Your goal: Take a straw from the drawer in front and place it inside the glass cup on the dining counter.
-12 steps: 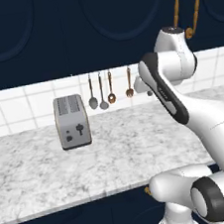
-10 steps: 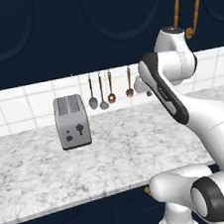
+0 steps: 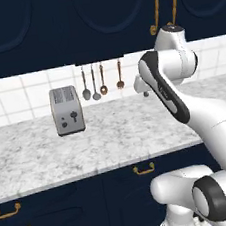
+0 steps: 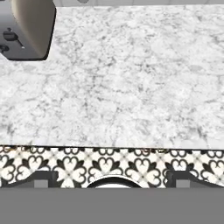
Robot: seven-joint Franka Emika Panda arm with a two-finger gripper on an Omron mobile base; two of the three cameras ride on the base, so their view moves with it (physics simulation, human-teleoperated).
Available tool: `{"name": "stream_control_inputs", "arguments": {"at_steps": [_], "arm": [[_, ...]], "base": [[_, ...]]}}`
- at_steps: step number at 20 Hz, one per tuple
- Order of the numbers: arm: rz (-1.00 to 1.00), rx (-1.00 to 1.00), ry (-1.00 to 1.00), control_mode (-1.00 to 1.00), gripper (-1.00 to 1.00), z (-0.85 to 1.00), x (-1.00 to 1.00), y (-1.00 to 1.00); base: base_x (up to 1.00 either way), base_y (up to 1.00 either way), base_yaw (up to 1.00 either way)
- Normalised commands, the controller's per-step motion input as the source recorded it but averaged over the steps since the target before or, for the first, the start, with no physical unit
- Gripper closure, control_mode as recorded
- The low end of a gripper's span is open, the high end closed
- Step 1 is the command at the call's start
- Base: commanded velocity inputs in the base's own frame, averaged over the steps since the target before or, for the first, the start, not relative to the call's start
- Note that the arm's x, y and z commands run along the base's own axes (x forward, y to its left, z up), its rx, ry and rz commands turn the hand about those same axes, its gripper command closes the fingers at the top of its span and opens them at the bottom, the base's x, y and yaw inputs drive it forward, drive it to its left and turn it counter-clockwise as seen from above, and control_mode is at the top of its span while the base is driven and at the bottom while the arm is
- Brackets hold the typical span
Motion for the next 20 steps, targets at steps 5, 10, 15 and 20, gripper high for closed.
{"name": "stream_control_inputs", "arguments": {"at_steps": [5,10,15,20], "arm": [[0.0,0.0,0.0,1.0,-1.0,0.0,0.0,0.0],[0.0,0.0,0.0,1.0,-1.0,0.0,0.0,0.0],[0.0,0.0,0.0,1.0,-1.0,0.0,0.0,0.0],[0.0,0.0,0.0,1.0,-1.0,0.0,0.0,0.0]], "base": [[-0.15,0.66,-0.48],[0.0,0.89,-0.57],[-0.08,0.92,-0.55],[-0.09,0.91,-0.48]]}}
